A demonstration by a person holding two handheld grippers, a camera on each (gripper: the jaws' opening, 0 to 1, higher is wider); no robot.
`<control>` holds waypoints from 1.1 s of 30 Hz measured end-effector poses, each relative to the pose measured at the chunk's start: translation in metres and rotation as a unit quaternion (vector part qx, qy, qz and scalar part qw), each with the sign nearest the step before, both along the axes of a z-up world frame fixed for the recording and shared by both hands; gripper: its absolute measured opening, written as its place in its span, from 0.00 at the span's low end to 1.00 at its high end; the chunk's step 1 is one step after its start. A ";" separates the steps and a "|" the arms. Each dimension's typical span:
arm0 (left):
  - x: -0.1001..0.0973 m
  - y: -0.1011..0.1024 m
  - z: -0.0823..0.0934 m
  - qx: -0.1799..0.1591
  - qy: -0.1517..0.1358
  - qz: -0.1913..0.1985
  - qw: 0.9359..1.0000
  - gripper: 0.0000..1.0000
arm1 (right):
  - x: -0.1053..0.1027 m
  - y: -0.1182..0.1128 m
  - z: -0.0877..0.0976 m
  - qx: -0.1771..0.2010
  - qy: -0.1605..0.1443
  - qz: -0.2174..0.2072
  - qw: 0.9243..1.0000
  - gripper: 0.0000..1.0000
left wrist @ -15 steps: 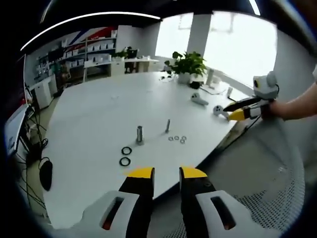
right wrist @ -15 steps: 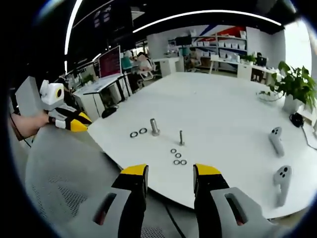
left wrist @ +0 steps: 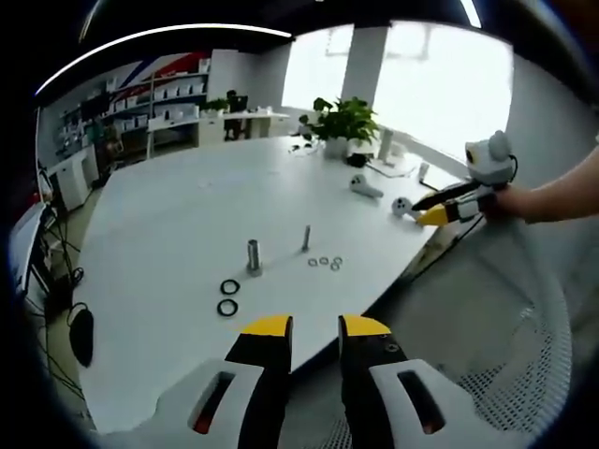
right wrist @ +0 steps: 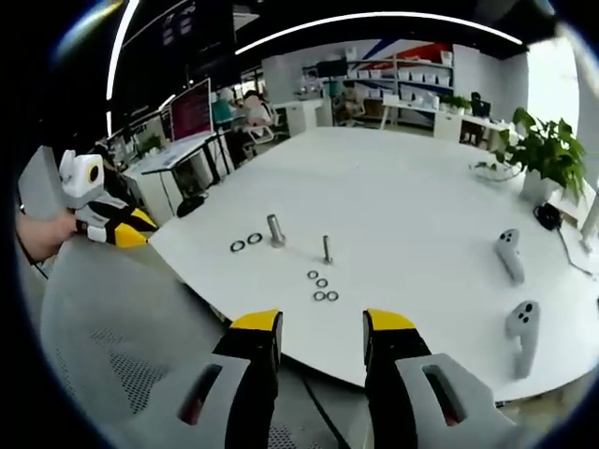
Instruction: Place the washer onto the threaded stud by aligning its center hole with the stud, sliding it down to the base, and recovering from edge contact or off-axis alignment until the washer reaches the visible bottom stop.
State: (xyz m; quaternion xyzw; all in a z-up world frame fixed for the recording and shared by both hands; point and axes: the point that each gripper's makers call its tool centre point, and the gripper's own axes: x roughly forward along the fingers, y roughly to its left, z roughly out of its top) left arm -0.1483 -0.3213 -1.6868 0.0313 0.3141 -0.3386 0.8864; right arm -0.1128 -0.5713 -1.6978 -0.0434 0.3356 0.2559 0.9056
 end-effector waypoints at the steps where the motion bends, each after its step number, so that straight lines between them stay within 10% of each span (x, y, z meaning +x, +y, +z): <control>1: 0.001 0.001 0.000 0.001 0.000 0.002 1.000 0.17 | 0.000 0.000 0.000 0.000 0.000 0.000 1.000 0.36; 33: 0.008 0.022 -0.020 0.040 0.049 0.077 0.995 0.17 | 0.002 0.005 0.010 0.068 -0.015 0.006 0.998 0.32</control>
